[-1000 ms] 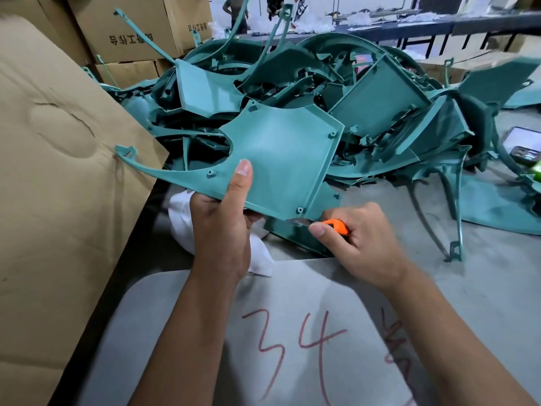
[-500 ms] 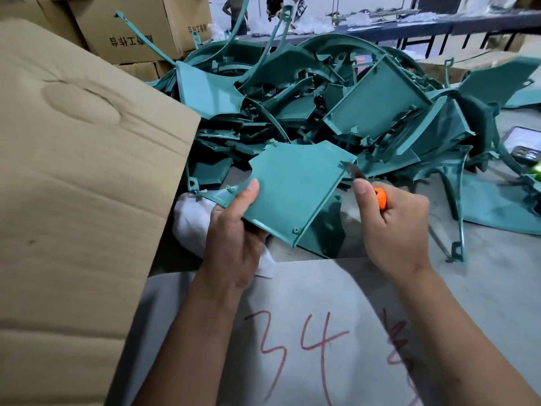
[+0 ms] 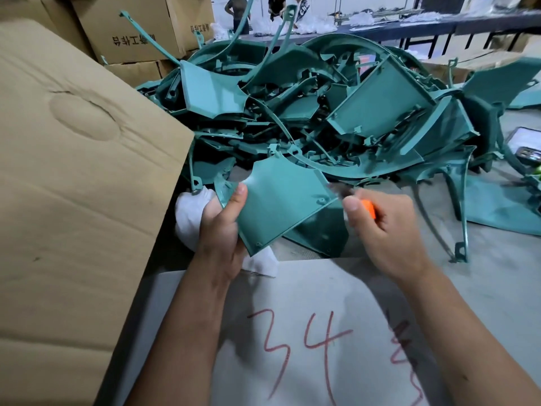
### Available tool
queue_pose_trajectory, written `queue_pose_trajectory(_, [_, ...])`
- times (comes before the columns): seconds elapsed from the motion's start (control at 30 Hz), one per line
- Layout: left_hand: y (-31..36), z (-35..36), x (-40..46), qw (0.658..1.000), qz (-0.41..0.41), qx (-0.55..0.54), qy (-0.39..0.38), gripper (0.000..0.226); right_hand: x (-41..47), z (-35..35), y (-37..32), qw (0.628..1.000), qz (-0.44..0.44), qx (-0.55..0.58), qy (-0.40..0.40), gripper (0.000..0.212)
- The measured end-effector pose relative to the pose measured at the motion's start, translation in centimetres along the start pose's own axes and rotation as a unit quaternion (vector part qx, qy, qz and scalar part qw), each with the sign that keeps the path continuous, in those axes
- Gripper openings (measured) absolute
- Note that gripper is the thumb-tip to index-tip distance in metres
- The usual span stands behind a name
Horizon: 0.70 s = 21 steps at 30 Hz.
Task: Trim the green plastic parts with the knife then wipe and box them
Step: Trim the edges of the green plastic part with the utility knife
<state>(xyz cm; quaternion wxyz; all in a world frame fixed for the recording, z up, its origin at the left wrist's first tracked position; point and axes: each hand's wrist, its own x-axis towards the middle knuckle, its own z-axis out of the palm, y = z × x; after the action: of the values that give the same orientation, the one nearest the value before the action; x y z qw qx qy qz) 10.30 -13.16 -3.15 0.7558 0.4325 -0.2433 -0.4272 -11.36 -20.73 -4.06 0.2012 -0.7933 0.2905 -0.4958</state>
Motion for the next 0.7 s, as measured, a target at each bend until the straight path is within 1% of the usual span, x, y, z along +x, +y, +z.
queue_pose_trajectory(0.07, [0.1, -0.2, 0.1, 1.000, 0.013, 0.009, -0.007, 0.032, -0.1, 0.4, -0.2, 0.999, -0.017, 0.005, -0.039, 0.069])
queue_pose_trajectory(0.17, [0.5, -0.4, 0.0, 0.999, 0.013, 0.001, -0.029, 0.030, -0.3, 0.5, -0.2, 0.997, -0.015, 0.011, -0.072, 0.066])
queue_pose_trajectory(0.3, [1.0, -0.9, -0.1, 0.999, 0.005, -0.002, -0.048, 0.026, -0.4, 0.4, -0.5, 0.994, -0.009, 0.063, -0.085, 0.077])
queue_pose_trajectory(0.4, [1.2, -1.3, -0.1, 0.999, 0.001, 0.011, -0.046, 0.028, -0.4, 0.3, -0.8, 0.992, -0.002, 0.084, -0.095, 0.085])
queue_pose_trajectory(0.53, [1.2, -1.2, -0.1, 0.998, 0.000, 0.015, -0.059, 0.023, -0.3, 0.1, -0.9, 0.991, -0.015, 0.078, -0.104, 0.078])
queue_pose_trajectory(0.6, [1.3, -1.3, -0.3, 0.996, -0.015, 0.016, -0.088, 0.025, -0.2, 0.1, -0.8, 0.993, -0.021, 0.067, -0.095, 0.076])
queue_pose_trajectory(0.7, [1.3, -1.3, -0.8, 0.985, -0.062, 0.027, -0.160, 0.035, -0.1, 0.1, -0.2, 0.996, -0.008, 0.037, -0.078, 0.074])
